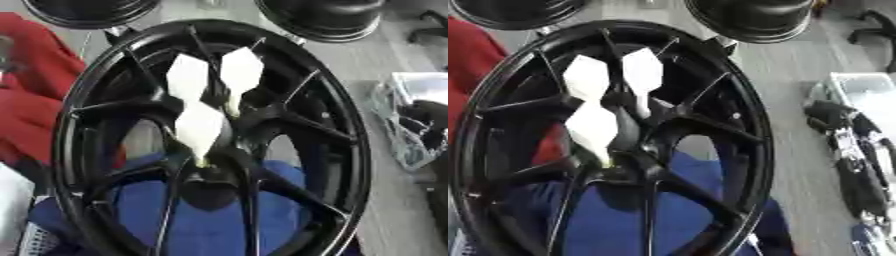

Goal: Pull the pin out of the wheel hub.

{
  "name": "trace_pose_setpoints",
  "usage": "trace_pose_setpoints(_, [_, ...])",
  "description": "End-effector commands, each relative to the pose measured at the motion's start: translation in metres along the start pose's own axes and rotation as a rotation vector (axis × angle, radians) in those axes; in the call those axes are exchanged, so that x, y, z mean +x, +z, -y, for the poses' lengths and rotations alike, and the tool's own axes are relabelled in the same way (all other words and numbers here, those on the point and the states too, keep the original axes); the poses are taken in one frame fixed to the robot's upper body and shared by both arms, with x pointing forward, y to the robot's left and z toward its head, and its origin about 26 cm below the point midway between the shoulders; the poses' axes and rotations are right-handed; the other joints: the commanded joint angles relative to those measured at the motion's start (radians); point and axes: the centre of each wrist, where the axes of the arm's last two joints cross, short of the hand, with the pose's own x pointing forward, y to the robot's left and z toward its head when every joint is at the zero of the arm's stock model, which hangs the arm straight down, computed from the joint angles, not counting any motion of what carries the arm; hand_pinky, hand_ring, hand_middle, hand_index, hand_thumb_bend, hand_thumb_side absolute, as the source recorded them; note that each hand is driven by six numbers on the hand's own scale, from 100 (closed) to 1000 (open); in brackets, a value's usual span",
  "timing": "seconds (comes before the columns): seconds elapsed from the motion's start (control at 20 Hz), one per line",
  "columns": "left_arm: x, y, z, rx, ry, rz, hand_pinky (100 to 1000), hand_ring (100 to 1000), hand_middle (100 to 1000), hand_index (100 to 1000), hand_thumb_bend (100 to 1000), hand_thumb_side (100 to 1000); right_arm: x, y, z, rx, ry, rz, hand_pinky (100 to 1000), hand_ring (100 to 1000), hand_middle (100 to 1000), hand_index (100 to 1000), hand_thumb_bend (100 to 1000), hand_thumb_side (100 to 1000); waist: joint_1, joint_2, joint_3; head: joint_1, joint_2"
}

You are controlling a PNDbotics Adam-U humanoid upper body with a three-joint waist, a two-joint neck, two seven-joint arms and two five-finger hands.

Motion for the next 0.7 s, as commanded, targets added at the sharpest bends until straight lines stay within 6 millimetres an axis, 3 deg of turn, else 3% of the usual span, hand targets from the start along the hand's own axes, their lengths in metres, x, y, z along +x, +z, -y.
trace_pose_setpoints(0.05, [0.008, -0.003, -0.001, -0.002, 0.005, 0.032, 634, 755, 593, 628, 522, 516, 0.003, -0.001, 0.002, 0.003, 0.002, 0.011, 869, 833, 695, 753, 100, 699, 0.001, -0.025, -0.002, 0.002, -0.011])
trace_pose_setpoints(0.35, [0.013, -0.009, -0.007, -0.026, -0.054, 0.066, 637, 758, 598, 634, 525, 517, 0.003, -0.001, 0.003, 0.005, 0.005, 0.014, 869, 833, 695, 753, 100, 696, 0.004, -0.025, -0.005, -0.006, -0.008])
trace_pose_setpoints(0.7, [0.032, -0.027, -0.025, -0.200, -0.289, 0.165, 647, 760, 612, 662, 527, 541, 0.002, 0.002, 0.002, 0.011, 0.025, 0.005, 869, 833, 695, 753, 100, 702, 0.019, -0.018, -0.016, -0.028, 0.000])
